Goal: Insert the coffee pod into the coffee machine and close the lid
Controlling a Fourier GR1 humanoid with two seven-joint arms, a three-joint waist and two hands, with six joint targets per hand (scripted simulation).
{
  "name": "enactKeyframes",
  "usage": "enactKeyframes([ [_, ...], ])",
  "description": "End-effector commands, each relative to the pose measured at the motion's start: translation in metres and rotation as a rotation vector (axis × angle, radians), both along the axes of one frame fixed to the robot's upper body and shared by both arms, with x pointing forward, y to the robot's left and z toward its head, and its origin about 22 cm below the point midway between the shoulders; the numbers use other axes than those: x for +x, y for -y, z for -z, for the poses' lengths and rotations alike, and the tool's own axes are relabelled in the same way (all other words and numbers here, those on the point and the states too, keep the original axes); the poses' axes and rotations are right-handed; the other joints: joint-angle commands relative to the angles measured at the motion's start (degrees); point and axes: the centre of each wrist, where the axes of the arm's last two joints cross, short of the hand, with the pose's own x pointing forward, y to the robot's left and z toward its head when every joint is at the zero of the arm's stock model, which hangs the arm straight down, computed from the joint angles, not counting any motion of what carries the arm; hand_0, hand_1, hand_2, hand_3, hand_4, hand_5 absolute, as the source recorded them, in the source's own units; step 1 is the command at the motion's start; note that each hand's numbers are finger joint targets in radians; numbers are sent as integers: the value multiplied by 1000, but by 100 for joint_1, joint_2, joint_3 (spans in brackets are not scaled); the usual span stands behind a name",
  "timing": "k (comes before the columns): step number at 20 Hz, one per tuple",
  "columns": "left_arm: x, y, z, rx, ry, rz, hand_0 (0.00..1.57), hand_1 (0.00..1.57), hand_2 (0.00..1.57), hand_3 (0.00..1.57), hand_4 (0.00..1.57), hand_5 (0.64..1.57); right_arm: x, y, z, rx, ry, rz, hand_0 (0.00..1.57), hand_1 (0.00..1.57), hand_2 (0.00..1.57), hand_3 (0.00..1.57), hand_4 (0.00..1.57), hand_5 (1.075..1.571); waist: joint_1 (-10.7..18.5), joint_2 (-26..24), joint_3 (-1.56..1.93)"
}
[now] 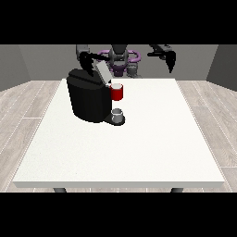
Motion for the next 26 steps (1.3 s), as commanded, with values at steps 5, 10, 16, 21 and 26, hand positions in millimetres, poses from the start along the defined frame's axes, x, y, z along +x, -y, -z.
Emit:
enactKeyframes([
  [5,0,5,-9,-18,52,-4,0,0,0,0,0,1571,11,-20,6,-13,24,-11,0,0,0,0,0,1571,-28,277,1],
  [10,-1,-17,-7,25,49,-56,0,0,0,0,0,1571,20,-28,-17,-17,25,-69,0,0,0,0,0,1571,-109,279,0],
  [16,-1,-13,-4,24,27,-36,0,0,0,0,0,1571,25,-29,-16,-30,73,-86,0,0,0,0,0,1571,-117,397,1],
  [21,-4,-8,1,-3,4,-55,0,0,0,0,0,1571,32,-27,-29,-71,61,-96,0,0,0,0,182,1571,-47,327,1],
  [26,4,-9,-7,24,-15,-62,0,0,0,0,192,1571,31,-72,-36,-118,72,-136,0,0,0,0,0,1571,-25,190,1],
])
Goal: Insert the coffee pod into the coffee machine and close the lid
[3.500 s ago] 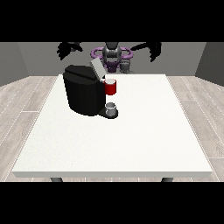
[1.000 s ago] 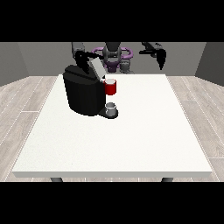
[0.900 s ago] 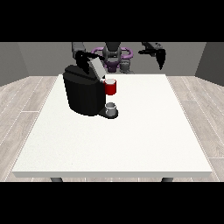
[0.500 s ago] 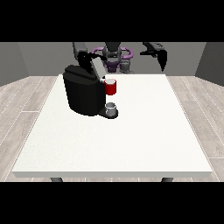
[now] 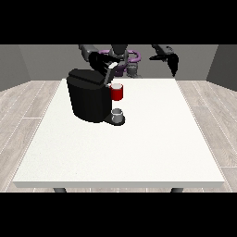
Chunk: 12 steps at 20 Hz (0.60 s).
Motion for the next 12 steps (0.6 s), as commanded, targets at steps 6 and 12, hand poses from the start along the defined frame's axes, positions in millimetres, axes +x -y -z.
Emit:
enactKeyframes([
  [6,6,2,-5,-4,41,33,0,0,0,0,181,1571,13,-20,-25,-102,103,-17,0,0,0,0,124,1571,154,284,0],
  [12,-4,13,10,-9,44,31,0,0,0,0,121,1571,6,-47,-17,-62,75,-70,0,0,0,0,125,1571,78,-11,0],
])
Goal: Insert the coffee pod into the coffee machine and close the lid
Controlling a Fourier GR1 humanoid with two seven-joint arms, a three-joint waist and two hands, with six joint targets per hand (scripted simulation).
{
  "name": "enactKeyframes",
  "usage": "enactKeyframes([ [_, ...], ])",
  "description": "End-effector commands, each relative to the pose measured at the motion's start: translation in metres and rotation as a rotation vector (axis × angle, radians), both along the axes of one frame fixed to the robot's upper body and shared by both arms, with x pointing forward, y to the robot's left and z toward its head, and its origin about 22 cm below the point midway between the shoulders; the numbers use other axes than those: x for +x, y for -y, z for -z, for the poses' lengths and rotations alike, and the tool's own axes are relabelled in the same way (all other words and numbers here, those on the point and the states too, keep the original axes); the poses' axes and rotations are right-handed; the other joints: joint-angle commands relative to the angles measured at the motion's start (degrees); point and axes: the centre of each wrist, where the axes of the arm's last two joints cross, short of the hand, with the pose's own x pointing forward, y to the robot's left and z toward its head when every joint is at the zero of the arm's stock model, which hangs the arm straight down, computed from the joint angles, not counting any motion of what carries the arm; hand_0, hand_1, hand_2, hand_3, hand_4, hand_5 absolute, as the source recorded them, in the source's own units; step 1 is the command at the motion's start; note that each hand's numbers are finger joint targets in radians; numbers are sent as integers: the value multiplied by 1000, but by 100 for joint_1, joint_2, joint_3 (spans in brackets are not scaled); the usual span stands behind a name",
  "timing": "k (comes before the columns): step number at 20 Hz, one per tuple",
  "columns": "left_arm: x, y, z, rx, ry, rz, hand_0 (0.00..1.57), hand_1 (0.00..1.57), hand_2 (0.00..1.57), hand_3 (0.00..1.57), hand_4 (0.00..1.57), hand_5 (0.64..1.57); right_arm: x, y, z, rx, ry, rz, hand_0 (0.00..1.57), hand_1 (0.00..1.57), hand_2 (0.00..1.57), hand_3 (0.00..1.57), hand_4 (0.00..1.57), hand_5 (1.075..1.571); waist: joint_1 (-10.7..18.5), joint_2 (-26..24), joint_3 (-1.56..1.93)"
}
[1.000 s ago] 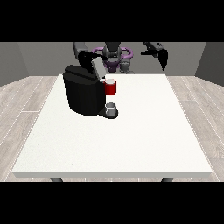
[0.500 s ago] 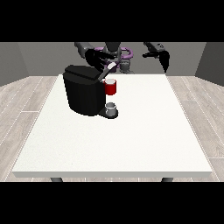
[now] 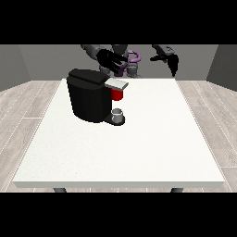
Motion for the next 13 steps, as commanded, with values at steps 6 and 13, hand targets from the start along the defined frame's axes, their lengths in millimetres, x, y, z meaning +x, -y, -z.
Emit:
enactKeyframes([
  [6,-14,0,13,-20,-15,-14,0,0,0,0,145,1571,-33,-15,54,102,-31,-162,0,0,0,0,259,1571,-298,-562,2],
  [13,-45,-6,56,-27,-78,-67,0,0,0,0,192,1571,-91,-1,117,275,-152,-52,0,0,0,0,157,1571,-659,-1100,2],
])
